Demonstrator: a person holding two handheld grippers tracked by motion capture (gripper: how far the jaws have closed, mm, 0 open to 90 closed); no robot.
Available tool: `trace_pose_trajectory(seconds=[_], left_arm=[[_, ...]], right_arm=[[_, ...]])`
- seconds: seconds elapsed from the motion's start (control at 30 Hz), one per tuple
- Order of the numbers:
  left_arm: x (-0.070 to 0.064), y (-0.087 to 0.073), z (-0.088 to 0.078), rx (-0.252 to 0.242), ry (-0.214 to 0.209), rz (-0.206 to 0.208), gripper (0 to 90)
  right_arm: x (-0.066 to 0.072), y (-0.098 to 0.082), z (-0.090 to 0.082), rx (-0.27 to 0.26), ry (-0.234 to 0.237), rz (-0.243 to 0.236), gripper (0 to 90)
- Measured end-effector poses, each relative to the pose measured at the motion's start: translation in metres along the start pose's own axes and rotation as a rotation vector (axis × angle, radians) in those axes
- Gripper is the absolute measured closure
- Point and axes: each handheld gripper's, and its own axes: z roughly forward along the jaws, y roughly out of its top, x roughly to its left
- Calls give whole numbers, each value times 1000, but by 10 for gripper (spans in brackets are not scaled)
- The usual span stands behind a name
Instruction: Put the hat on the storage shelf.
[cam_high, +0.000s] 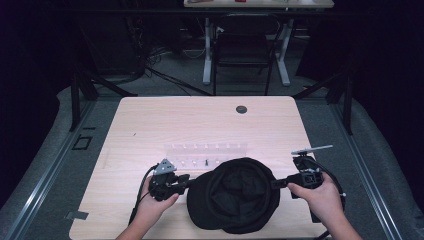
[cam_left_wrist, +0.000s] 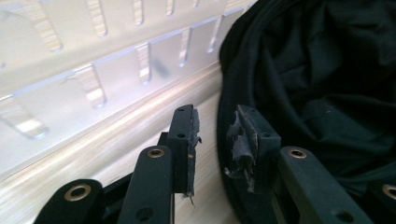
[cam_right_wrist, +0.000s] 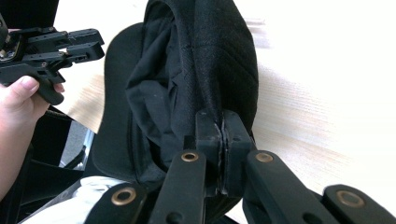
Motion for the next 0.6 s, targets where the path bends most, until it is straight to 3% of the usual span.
trace_pose_trajectory(seconds=[0.17, 0.23, 0.4, 0.43, 0.6], left_arm=[[2, 1, -8, -1, 8, -6, 662], [4, 1, -13, 5, 18, 10, 650], [6, -3, -22, 5, 29, 11, 644], [6, -4, -23, 7, 32, 11, 643], [11, -13, -26, 29, 46, 12, 642]], right_arm=[[9, 6, -10, 4, 4, -6, 883], [12, 9, -15, 3, 16, -2, 883], [16, 14, -26, -1, 80, 18, 883], [18, 15, -30, -8, 111, 24, 884], [23, 18, -35, -22, 140, 27, 884]])
